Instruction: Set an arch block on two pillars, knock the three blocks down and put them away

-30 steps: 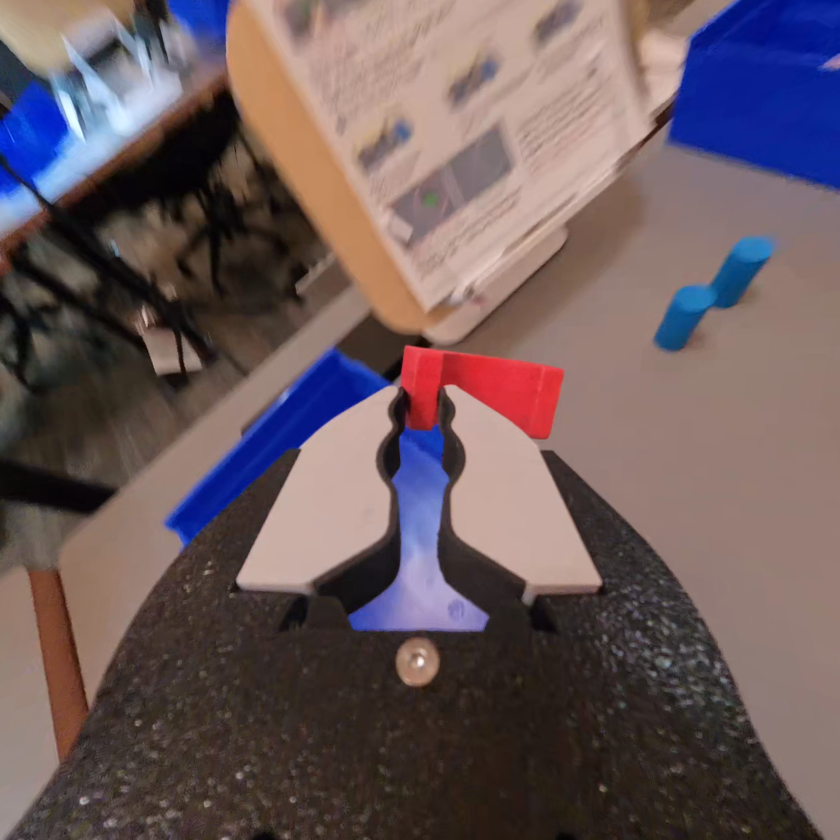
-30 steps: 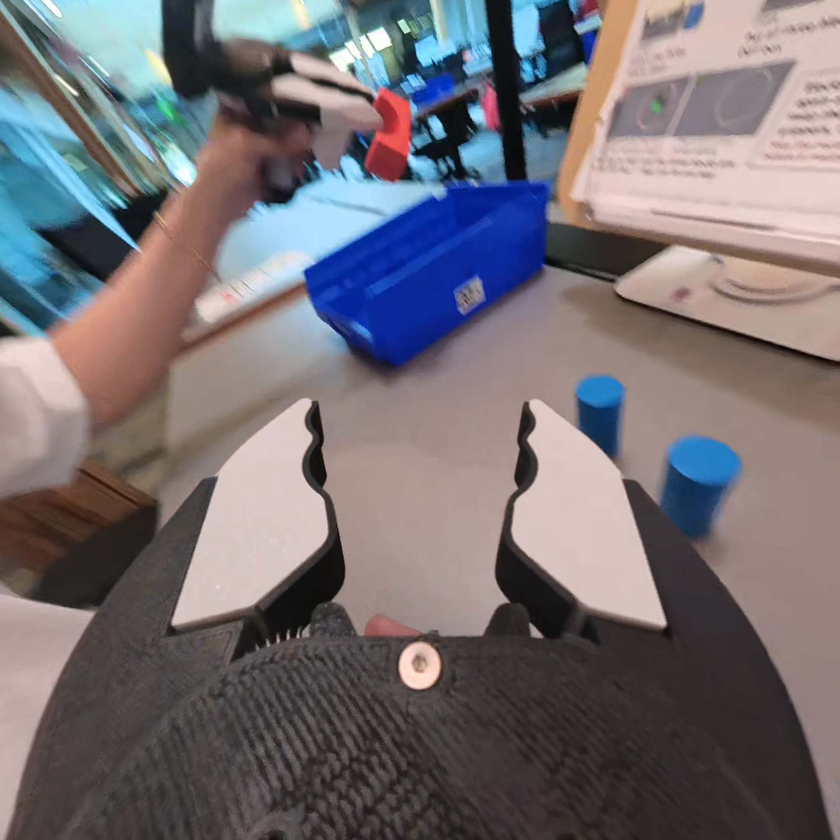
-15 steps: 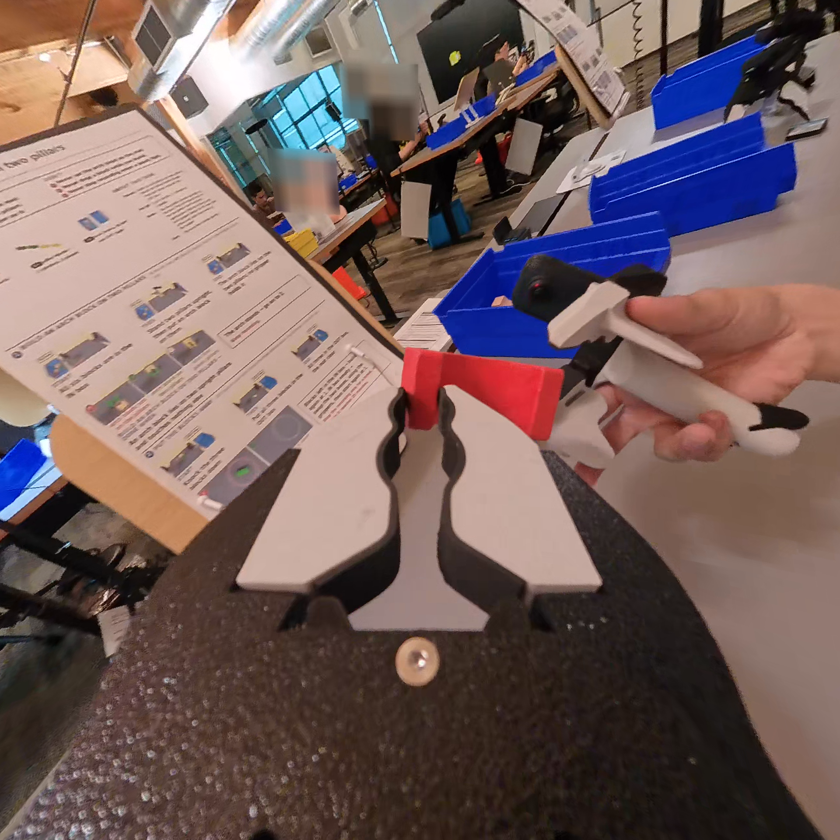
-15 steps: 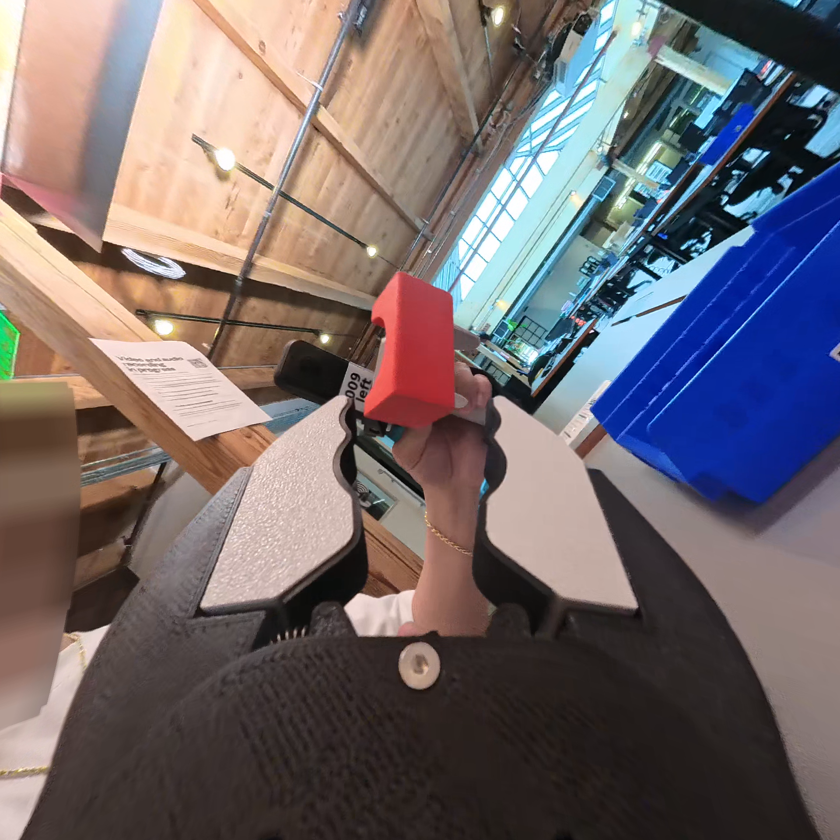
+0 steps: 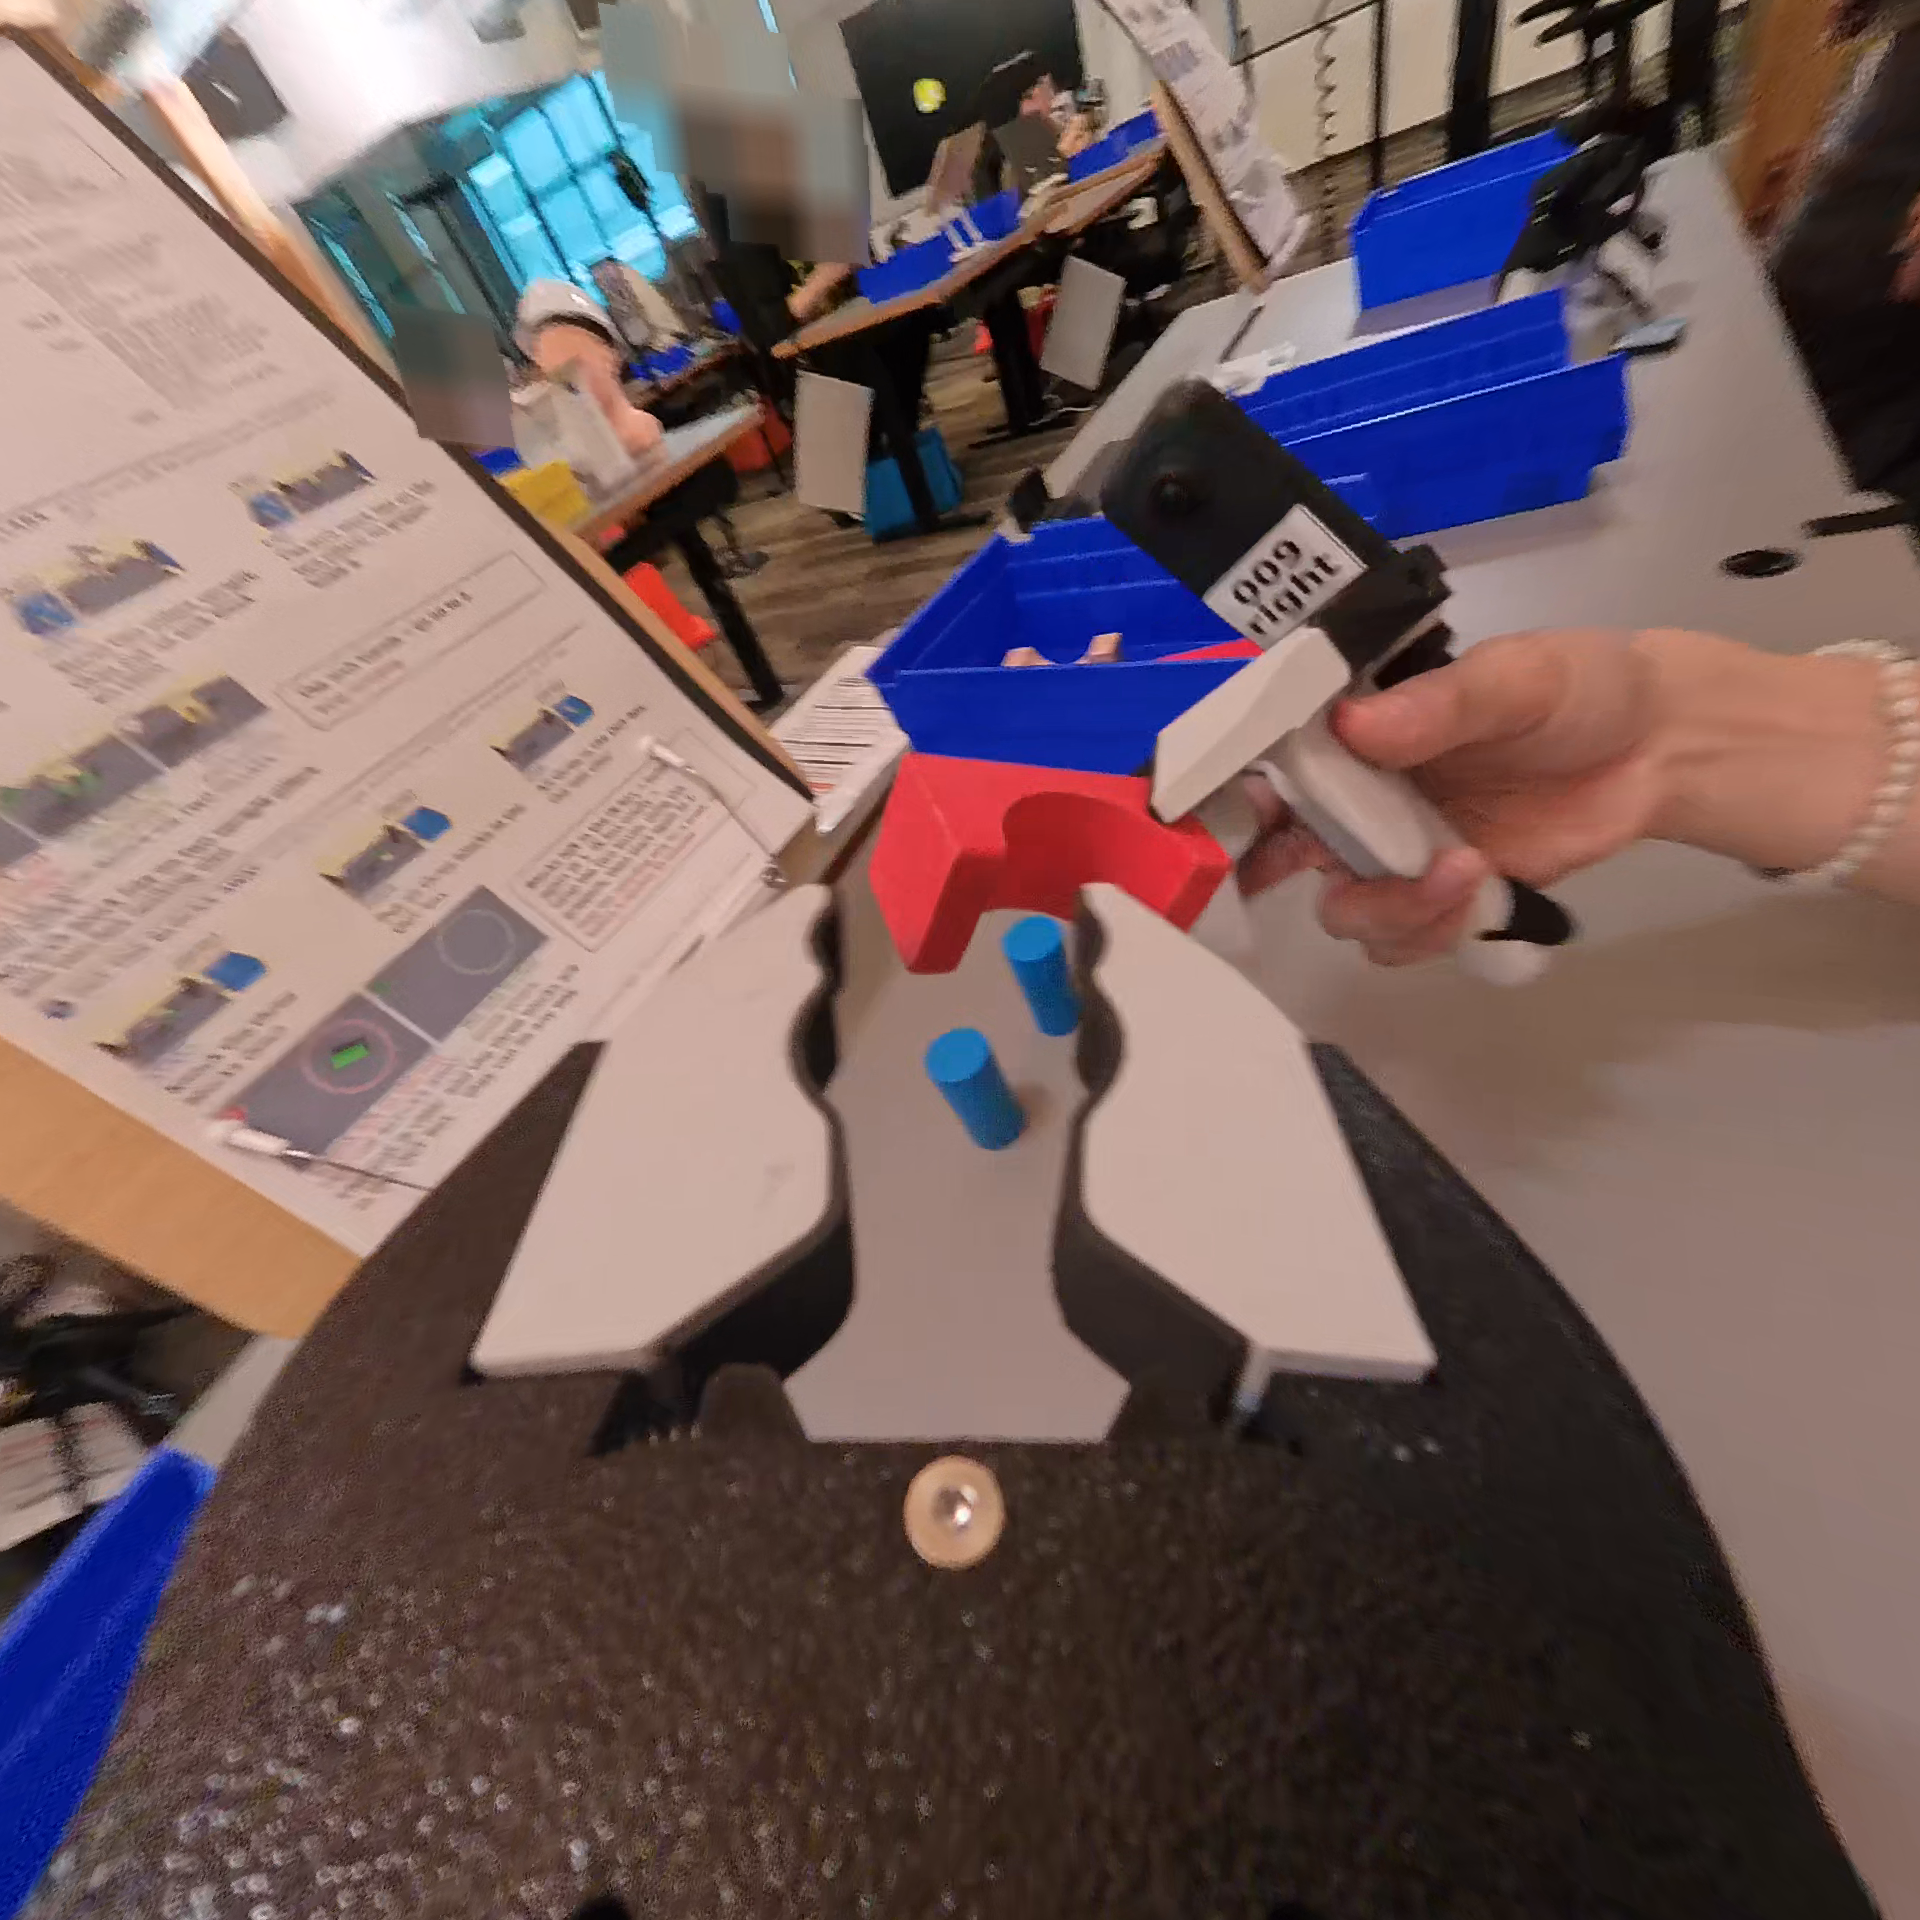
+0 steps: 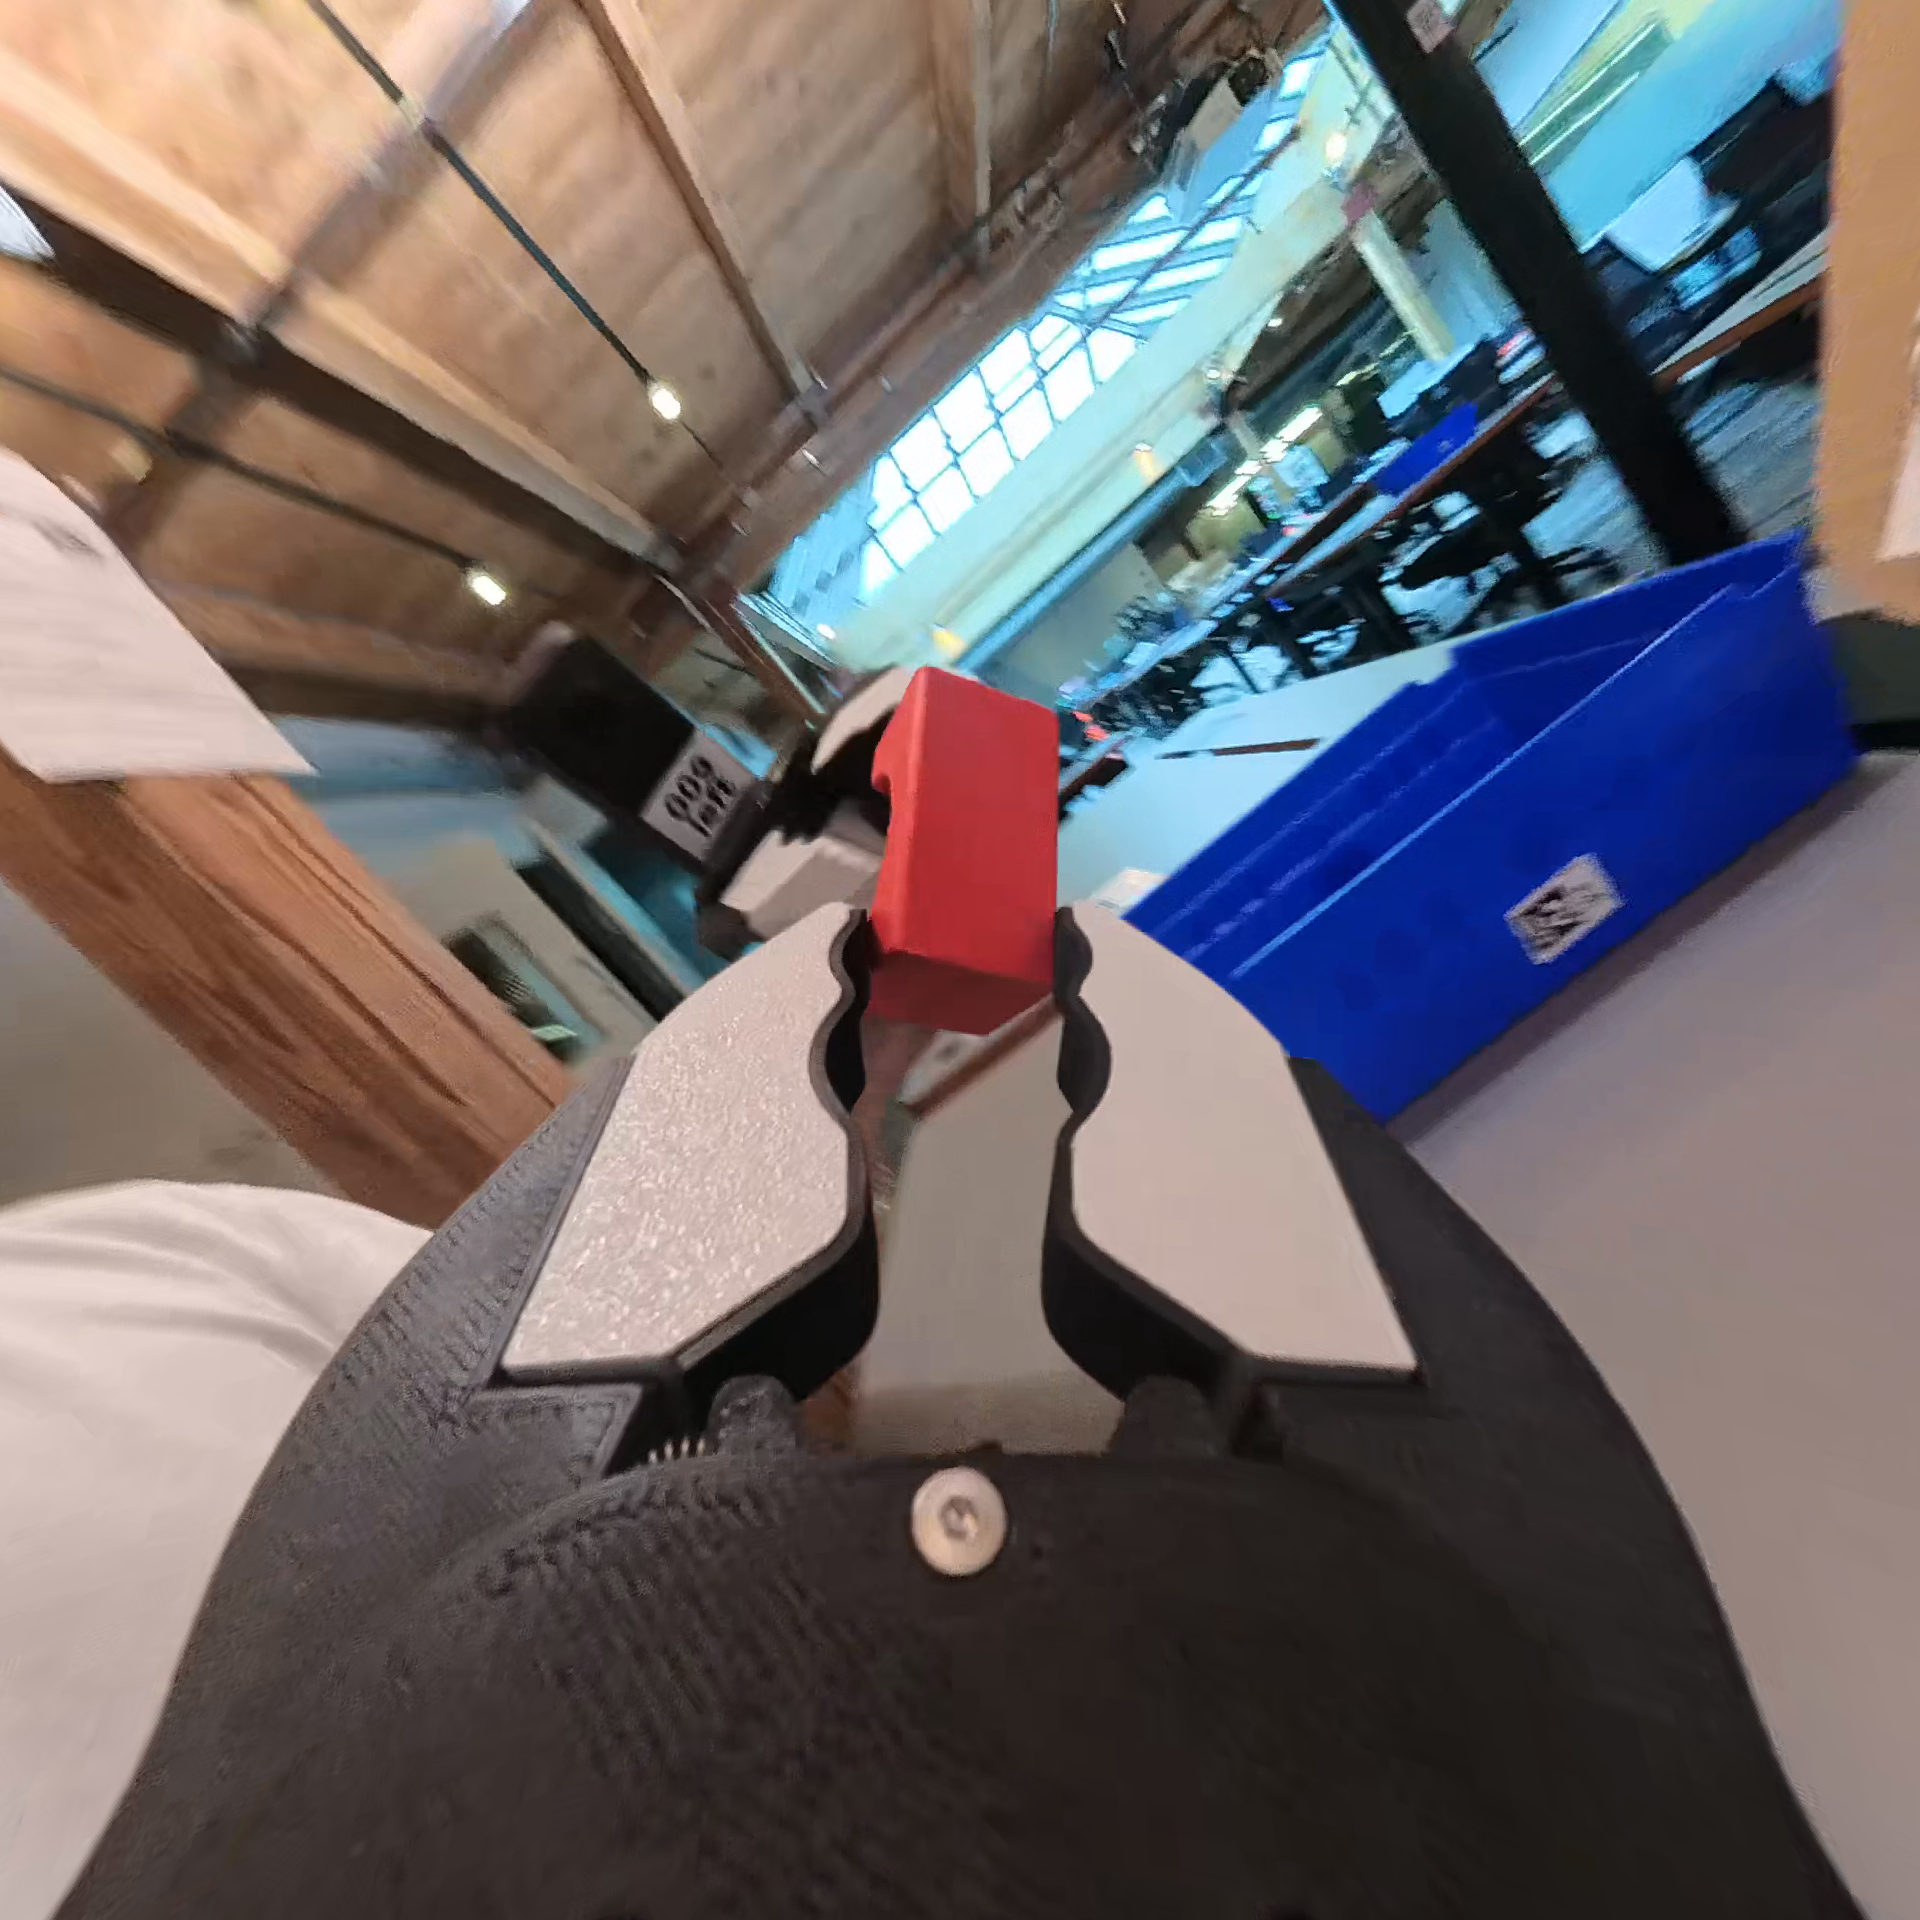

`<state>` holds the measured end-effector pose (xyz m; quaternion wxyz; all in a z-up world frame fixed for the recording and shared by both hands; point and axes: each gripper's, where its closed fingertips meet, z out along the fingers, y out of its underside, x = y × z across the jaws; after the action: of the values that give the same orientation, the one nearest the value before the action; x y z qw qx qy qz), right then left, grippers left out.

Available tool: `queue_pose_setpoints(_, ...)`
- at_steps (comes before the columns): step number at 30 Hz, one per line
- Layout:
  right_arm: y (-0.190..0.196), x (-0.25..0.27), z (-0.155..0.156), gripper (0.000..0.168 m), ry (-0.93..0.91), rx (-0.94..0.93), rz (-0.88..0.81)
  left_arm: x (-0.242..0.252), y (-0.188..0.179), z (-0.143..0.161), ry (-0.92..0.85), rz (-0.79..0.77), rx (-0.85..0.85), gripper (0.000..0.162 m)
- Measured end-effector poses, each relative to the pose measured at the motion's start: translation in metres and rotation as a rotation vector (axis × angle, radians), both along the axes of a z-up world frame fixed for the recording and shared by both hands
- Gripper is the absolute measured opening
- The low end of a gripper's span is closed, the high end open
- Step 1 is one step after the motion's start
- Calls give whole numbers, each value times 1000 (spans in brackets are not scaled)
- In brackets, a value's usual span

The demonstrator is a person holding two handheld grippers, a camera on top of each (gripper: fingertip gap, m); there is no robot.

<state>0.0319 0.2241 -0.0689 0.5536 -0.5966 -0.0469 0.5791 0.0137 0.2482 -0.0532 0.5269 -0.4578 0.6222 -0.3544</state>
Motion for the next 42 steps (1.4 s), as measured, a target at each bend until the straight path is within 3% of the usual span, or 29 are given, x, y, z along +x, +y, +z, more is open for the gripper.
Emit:
queue_pose_setpoints(1,-3,2,0,35,-75,33,-16,-1,-3,-1,22,-23,-46,59)
queue_pose_setpoints(2,-5,4,0,35,-159,68,-32,-2,-4,-4,63,-39,-94,67)
queue_pose_setpoints(9,-22,18,-12,35,-898,378,-185,-9,-19,-27,398,-189,-274,62)
queue_pose_setpoints(15,-35,20,-19,35,-1114,426,-89,6,-27,-47,527,-254,-140,66)
queue_pose_setpoints(20,-16,58,-38,35,-1311,351,-33,20,-27,-56,493,-240,-183,65)
queue_pose_setpoints(24,7,94,-58,35,-1391,357,30,23,-30,-66,436,-239,-282,60)
queue_pose_setpoints(34,46,119,-115,35,-1319,328,147,13,-42,-80,373,-219,-383,58)
queue_pose_setpoints(42,53,124,-128,35,-1294,339,143,8,-47,-95,357,-212,-440,58)
